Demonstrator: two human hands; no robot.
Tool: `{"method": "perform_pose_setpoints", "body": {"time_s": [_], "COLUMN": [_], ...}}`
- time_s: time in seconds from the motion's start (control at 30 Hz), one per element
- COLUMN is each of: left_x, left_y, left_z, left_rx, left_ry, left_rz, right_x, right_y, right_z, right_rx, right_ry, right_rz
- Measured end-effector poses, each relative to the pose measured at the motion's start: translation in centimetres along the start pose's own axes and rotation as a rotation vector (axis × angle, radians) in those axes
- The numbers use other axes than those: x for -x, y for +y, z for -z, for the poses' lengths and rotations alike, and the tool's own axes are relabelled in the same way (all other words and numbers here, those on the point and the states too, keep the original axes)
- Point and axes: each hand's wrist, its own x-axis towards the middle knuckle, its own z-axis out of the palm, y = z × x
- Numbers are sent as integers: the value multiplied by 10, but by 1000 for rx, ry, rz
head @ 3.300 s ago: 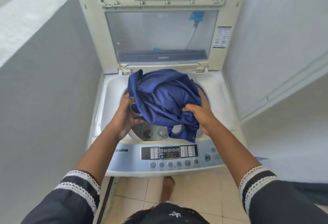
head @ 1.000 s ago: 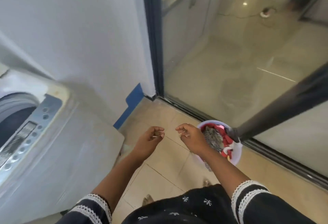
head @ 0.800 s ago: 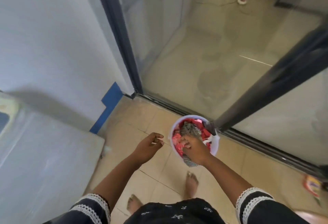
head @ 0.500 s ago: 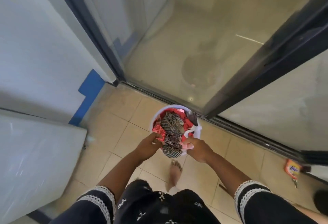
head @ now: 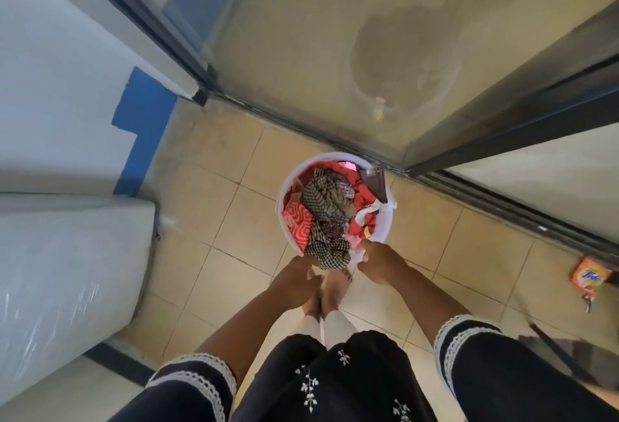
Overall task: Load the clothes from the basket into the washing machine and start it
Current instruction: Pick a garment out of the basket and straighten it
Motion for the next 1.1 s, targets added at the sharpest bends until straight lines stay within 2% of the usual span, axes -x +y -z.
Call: {"method": "perform_pose_setpoints", "body": {"time_s": [0.23,0.33,0.43,0.53,0.63,0.73,0.87,0.97,1.1], "left_x": [-97,-128,-147,-153,-144,-121,-84,-57,-9], "left_y": [-11,-27,-48,-68,-77,-74,-56,-39,-10], "left_z": [-11,-14,-13,-6,1,5,11,20,33], "left_rx": [22,58,89,134,158,177,182,127,119], "left_ry": [66,78,100,154,193,204,170,191,204], "left_rz": [-55,-72,-64,-49,-29,-15,-40,-142,-197], "right_x": [-128,-173,-202,-209,-198,-166,-116,-77,-4], "right_y": [-5,-6,-10,-17,-21,-26,-34,-42,-63], "right_z": [-6,-16,-30,-39,-42,-30,-12,-5,2], "right_rx": [95,178,381,474,309,98,-139,-248,-393], "right_ry": [60,69,37,122,282,341,281,210,219], "right_rz": [117,84,27,15,102,152,165,161,180]}}
